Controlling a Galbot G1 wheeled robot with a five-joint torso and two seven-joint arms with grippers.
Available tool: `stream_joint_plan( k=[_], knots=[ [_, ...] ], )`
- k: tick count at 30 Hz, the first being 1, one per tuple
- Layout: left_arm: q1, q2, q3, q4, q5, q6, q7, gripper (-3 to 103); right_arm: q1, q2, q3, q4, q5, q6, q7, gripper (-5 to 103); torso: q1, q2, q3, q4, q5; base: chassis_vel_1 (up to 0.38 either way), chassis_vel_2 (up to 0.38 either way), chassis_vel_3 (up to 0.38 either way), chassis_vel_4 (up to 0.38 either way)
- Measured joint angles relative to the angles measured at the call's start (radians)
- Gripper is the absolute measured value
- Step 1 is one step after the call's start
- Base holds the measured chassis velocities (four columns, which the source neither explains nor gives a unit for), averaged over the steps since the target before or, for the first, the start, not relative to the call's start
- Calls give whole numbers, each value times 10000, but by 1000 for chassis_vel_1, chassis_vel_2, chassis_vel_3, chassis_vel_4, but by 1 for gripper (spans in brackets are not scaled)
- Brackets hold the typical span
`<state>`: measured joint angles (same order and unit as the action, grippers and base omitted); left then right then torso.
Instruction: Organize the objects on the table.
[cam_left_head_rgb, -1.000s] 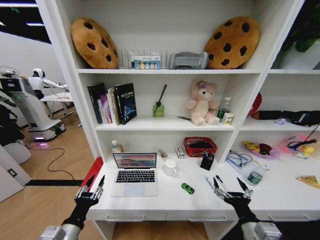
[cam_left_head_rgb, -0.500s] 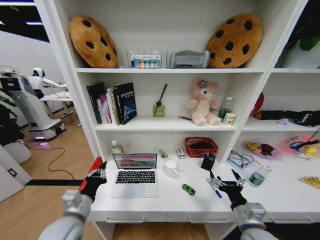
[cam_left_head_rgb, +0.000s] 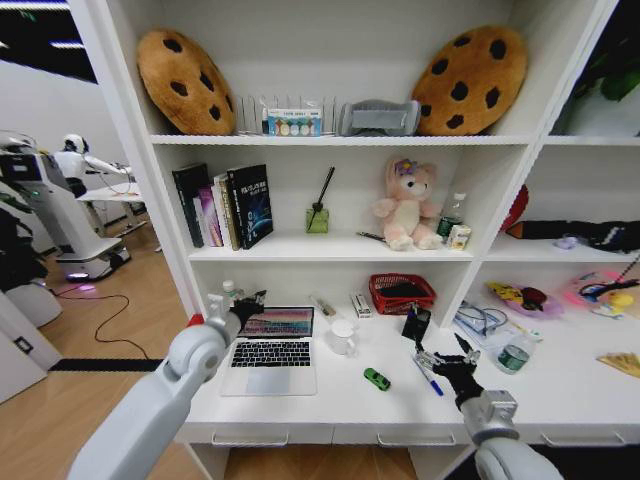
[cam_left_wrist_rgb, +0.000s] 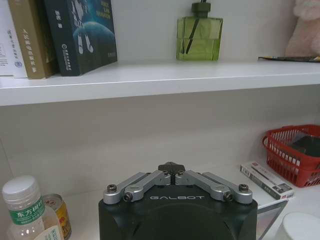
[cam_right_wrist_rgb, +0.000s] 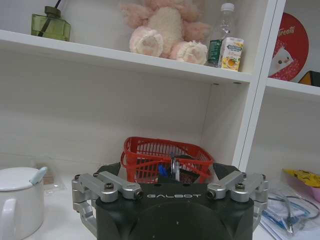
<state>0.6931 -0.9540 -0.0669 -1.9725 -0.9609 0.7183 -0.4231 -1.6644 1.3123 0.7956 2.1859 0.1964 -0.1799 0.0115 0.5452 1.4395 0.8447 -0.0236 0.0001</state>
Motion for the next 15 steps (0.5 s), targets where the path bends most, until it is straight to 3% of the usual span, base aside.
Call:
stream_joint_plan(
  k=[1,4,11,15],
  knots=[
    [0,0,0,0,0,0,0,0,0,0,0,0,0,0,0,100,0,0,0,0,0,0,0,0,0],
    [-833,-117,536,445,-1052,239,-976,0,-115,77,41,-244,0,164,-1,100,-2,1,-2,0,0,0,0,0,0],
    [-1131,-81,958,691,-1568,248,-1752,0,-59,138,64,-421,20,235,12,100,-2,2,-2,2,-3,0,0,0,0],
    [-805,75,965,505,-1557,235,-1782,0,10,128,73,-513,44,235,22,100,-2,2,-2,2,-3,0,0,0,0]
  ],
)
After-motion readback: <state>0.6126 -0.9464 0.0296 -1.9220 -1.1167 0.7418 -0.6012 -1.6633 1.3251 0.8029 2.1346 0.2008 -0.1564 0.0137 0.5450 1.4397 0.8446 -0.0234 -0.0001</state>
